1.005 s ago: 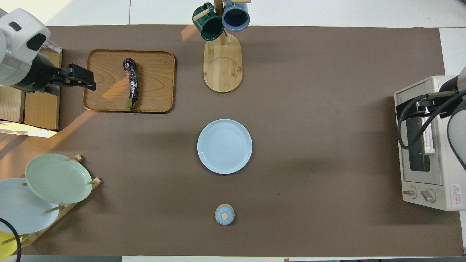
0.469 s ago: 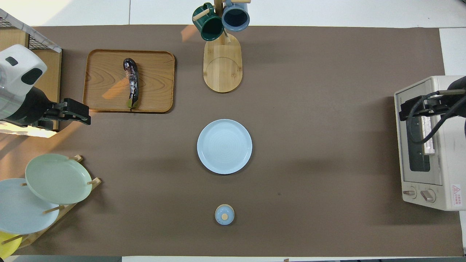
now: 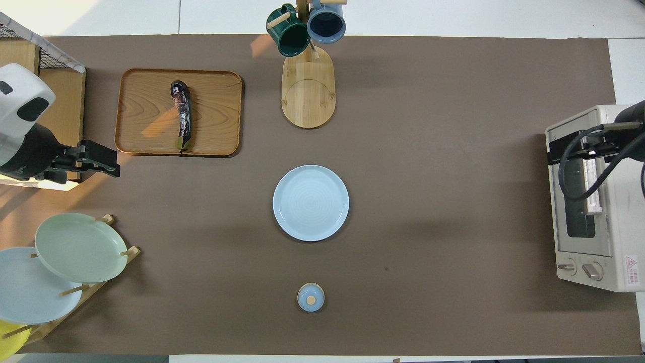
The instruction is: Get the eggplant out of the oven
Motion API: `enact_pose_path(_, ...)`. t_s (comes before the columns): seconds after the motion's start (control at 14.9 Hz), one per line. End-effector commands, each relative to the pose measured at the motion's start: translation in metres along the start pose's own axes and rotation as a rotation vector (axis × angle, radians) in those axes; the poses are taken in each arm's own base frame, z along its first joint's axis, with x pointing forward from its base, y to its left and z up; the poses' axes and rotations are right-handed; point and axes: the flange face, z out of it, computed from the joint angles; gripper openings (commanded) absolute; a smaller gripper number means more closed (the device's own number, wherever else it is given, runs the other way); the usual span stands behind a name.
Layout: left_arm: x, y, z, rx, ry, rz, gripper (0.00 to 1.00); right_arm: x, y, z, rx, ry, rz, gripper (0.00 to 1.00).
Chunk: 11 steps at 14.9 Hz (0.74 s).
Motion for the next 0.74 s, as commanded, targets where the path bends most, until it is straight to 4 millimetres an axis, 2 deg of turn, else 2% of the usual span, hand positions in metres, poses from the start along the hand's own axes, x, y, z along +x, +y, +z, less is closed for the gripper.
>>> enact_pose_path(0.0, -0.0047, 0.0032, -0.0089, 0.045, -0.007, 0.012, 1.00, -0.0024, 0.0014, -0.0039, 0.021, 0.016, -0.013, 1.00)
enact_pose_path(0.27, -0.0058, 0.0069, -0.0134, 0.050, 0.007, 0.018, 1.00, -0.0020, 0.0003, -0.0042, 0.016, 0.018, -0.018, 1.00)
enact_pose_path(0.67, -0.0045, -0.0016, -0.0165, 0.044, 0.019, 0.011, 1.00, -0.0017, 0.0004, -0.0044, 0.014, 0.021, -0.019, 1.00)
